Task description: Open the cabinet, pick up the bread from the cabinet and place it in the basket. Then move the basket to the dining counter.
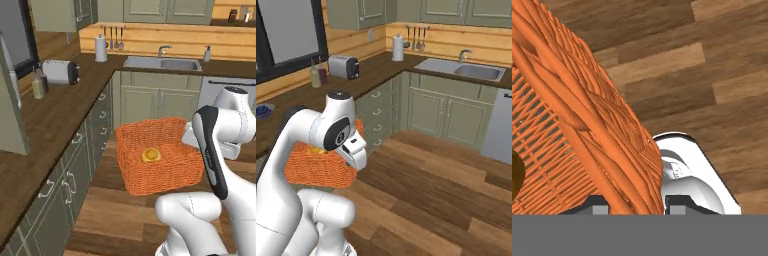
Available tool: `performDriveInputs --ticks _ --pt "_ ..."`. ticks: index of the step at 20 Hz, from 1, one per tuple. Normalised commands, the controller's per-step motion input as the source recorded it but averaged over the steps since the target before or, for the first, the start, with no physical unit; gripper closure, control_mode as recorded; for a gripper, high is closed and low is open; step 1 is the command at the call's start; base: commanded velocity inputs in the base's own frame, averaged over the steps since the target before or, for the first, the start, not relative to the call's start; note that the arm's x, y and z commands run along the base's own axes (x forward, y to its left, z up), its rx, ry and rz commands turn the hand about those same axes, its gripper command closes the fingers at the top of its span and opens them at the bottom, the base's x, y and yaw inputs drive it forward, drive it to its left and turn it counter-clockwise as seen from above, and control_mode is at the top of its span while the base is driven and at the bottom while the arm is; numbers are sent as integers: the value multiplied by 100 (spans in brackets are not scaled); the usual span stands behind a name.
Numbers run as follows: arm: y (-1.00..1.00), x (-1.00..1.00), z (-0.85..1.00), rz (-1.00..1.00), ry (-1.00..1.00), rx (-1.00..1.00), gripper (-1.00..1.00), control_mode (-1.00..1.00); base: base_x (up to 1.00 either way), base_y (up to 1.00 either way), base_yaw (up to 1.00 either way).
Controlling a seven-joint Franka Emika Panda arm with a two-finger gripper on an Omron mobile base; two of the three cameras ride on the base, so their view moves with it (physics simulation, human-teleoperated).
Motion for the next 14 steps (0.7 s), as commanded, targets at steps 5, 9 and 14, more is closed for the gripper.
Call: performDriveInputs --ticks 5,9,14 --pt "0 0 0 0 0 0 100 100 4 0 -93" --pt "0 0 0 0 0 0 100 100 36 -4 -80" --pt "0 0 0 0 0 0 100 100 87 -71 -48"
